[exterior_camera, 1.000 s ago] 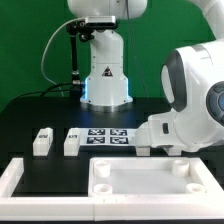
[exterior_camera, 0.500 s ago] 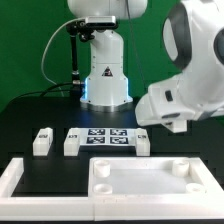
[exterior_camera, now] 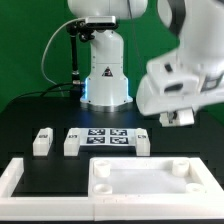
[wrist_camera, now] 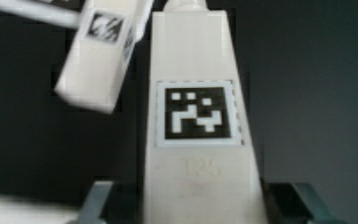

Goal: Assemble desk

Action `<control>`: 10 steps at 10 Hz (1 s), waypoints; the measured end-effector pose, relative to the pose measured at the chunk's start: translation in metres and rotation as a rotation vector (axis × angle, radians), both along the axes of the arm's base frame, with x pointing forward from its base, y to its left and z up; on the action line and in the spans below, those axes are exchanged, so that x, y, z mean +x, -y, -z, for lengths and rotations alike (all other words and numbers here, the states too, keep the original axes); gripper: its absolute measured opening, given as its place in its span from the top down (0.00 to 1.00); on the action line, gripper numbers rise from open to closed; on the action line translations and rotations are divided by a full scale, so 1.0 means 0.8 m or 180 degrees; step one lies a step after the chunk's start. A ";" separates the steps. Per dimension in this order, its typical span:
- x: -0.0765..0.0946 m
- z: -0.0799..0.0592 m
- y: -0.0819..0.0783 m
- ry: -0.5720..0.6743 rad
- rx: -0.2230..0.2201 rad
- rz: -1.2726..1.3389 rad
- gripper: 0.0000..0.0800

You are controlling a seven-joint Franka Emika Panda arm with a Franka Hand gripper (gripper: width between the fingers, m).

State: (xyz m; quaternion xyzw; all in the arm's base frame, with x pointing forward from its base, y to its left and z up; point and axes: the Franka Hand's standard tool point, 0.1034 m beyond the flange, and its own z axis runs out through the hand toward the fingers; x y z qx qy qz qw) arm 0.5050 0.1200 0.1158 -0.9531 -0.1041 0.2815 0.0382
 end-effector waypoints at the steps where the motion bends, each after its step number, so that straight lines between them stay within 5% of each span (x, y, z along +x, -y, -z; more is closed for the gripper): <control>1: 0.032 -0.039 0.012 0.0260 0.0119 -0.0076 0.64; 3: 0.059 -0.071 0.014 0.0642 0.0139 -0.0034 0.64; 7: 0.077 -0.066 0.017 0.1545 0.0221 0.0014 0.64; 10: 0.159 -0.090 0.026 0.2483 0.0430 0.0009 0.64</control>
Offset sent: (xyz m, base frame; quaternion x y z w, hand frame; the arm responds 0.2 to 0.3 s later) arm 0.0000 0.0000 0.0000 0.0000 0.1938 0.0000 0.9810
